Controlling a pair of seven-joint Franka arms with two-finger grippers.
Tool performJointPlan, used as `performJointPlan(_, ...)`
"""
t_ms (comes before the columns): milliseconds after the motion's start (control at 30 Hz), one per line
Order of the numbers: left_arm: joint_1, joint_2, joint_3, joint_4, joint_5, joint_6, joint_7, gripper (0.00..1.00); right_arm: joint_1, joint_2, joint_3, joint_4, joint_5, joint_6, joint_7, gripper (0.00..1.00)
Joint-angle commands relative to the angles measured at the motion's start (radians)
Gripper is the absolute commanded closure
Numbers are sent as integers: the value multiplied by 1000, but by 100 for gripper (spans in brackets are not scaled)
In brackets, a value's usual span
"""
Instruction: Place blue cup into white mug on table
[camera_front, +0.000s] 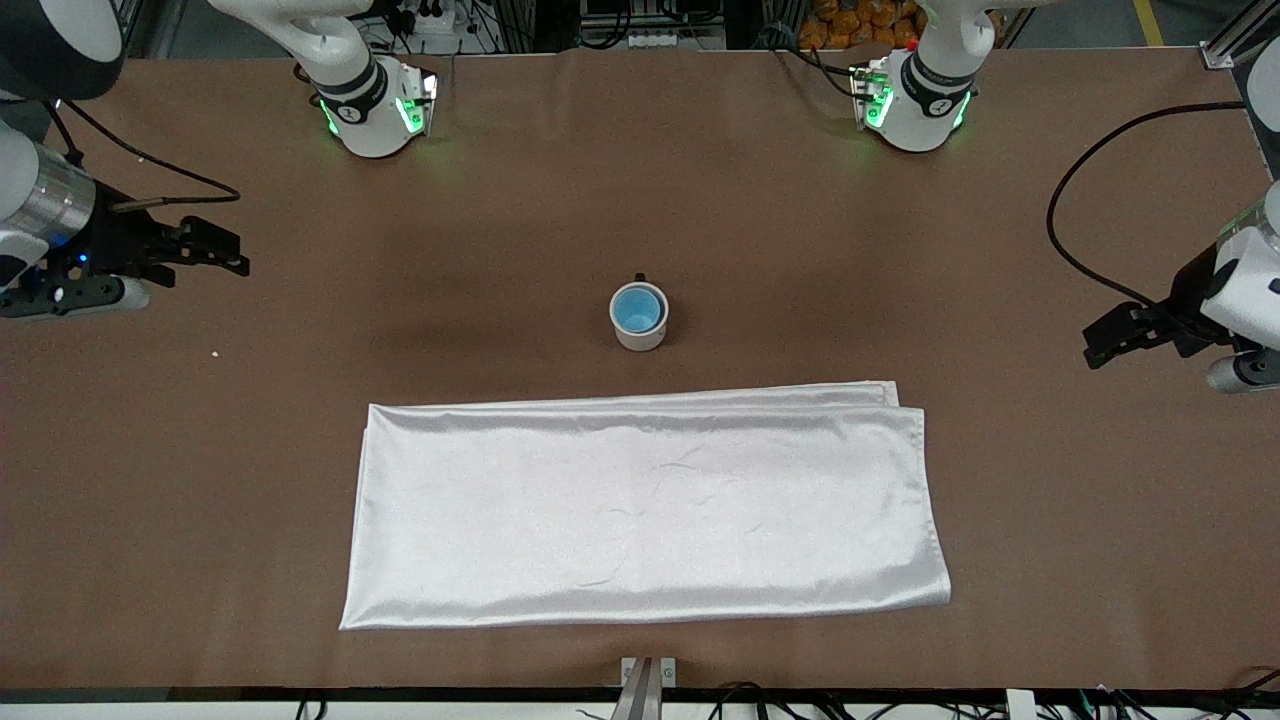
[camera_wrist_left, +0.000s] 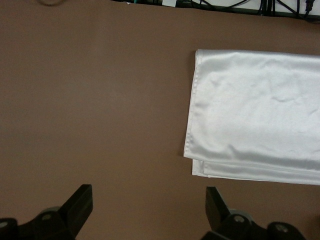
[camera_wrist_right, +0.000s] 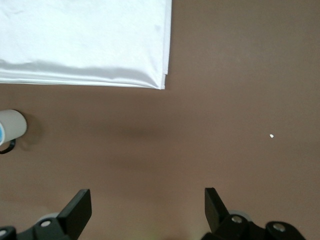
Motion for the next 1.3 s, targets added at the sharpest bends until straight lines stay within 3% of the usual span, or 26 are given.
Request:
performJointPlan(0, 18, -47, -1, -27, -26, -16, 44, 0, 3, 22, -3, 83, 5, -35, 15, 0)
performJointPlan(400, 38, -93, 32, -36, -64, -59, 122, 0, 22, 14, 0, 192, -102, -62, 4, 0)
performJointPlan(933, 36, -106, 37, -33, -66, -106, 157, 0, 8, 10, -7, 248, -105, -131, 7, 0)
performJointPlan(1267, 30, -107, 5, -33, -64, -146, 157, 0, -23, 14, 16, 245, -101, -133, 7, 0)
